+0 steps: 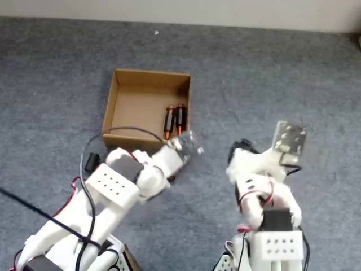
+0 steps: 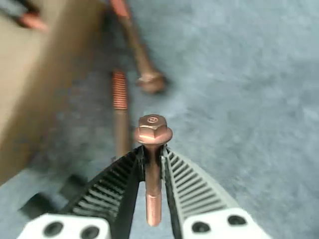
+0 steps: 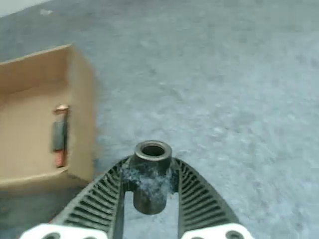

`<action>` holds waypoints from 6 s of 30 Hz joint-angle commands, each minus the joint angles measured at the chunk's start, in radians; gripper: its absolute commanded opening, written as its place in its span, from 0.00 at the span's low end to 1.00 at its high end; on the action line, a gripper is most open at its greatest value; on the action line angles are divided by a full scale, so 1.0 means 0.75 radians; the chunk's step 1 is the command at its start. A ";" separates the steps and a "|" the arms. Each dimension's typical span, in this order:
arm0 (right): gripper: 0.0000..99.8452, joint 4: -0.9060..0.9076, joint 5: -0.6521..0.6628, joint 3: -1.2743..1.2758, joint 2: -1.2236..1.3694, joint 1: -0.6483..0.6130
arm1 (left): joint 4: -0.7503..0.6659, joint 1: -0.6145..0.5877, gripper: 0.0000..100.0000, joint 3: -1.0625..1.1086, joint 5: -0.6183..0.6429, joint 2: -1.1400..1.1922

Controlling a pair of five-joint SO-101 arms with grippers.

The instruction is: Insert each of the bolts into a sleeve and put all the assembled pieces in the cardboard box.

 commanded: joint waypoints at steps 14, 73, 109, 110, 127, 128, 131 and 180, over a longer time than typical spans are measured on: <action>0.00 -0.122 0.182 0.202 -0.361 -0.519 | 0.063 -0.075 0.01 -0.267 0.356 -0.828; 0.00 -0.574 -0.088 0.537 -0.584 0.154 | -0.135 0.093 0.14 -0.907 0.430 1.163; 0.00 -0.574 -0.088 0.537 -0.586 0.148 | -0.325 -0.357 0.01 -0.077 0.753 -0.259; 0.00 -0.574 -0.088 0.537 -0.586 0.148 | -0.327 -0.375 0.03 -0.048 0.788 -0.306; 0.00 -0.574 -0.086 0.539 -0.586 0.146 | -0.119 -0.643 0.16 0.007 0.505 -0.607; 0.00 -0.574 -0.086 0.539 -0.586 0.146 | -0.119 -0.643 0.16 0.019 0.421 -0.607; 0.00 -0.574 -0.086 0.539 -0.586 0.146 | -0.119 -0.635 0.16 0.044 0.145 -0.605; 0.00 -0.574 -0.086 0.539 -0.584 0.146 | -0.252 -0.496 0.15 -0.400 -1.080 0.893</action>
